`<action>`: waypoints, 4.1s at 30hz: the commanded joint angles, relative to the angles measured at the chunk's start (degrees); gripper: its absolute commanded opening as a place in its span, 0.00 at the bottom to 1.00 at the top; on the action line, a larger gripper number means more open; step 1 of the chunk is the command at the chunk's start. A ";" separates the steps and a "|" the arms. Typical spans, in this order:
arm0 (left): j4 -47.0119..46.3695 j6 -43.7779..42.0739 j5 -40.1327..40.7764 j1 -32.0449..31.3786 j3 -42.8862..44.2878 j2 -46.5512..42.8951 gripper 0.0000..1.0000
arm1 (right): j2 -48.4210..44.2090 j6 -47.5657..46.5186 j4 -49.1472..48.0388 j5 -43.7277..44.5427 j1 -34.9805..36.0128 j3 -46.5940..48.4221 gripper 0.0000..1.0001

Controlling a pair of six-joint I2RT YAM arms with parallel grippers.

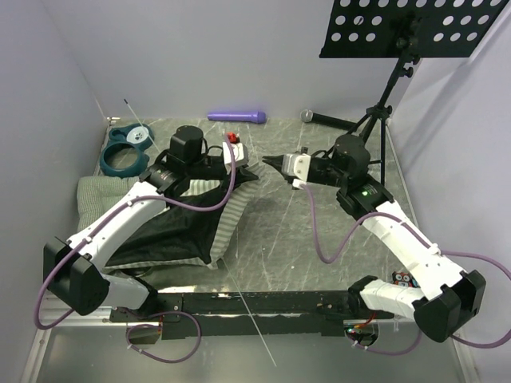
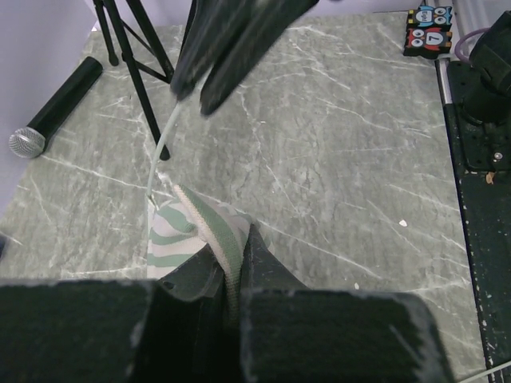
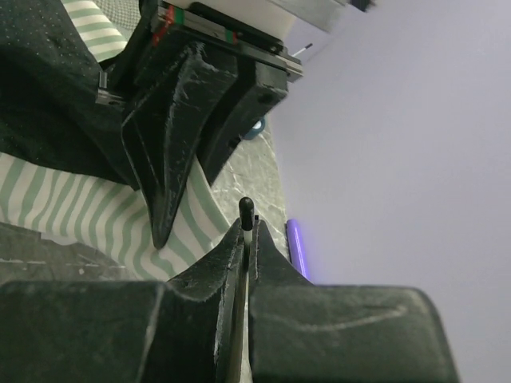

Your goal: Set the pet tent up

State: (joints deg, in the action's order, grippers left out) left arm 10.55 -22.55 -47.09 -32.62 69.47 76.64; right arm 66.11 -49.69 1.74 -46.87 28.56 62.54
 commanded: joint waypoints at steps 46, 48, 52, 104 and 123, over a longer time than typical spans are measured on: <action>-13.36 8.05 -7.75 -3.41 3.74 -16.88 0.01 | 11.24 -7.26 0.37 27.89 7.83 -9.90 0.00; -13.27 7.87 -7.75 -3.41 3.83 -16.70 0.01 | 11.06 -7.26 0.37 27.71 7.83 -9.90 0.00; -14.15 8.22 -8.10 -3.41 3.74 -16.79 0.01 | 11.76 -6.47 0.55 27.71 8.01 -9.28 0.00; -12.22 4.36 -8.72 -3.33 4.27 -16.61 0.01 | 13.70 -6.47 1.87 26.22 8.62 -8.76 0.00; -8.89 7.69 -5.38 -2.36 6.20 -13.72 0.01 | 12.21 -6.73 1.17 25.43 9.06 -9.55 0.00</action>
State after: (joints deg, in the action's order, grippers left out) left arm 13.56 -16.38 -41.47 -33.04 68.66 67.33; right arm 73.97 -55.18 -13.78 -27.42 38.46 57.08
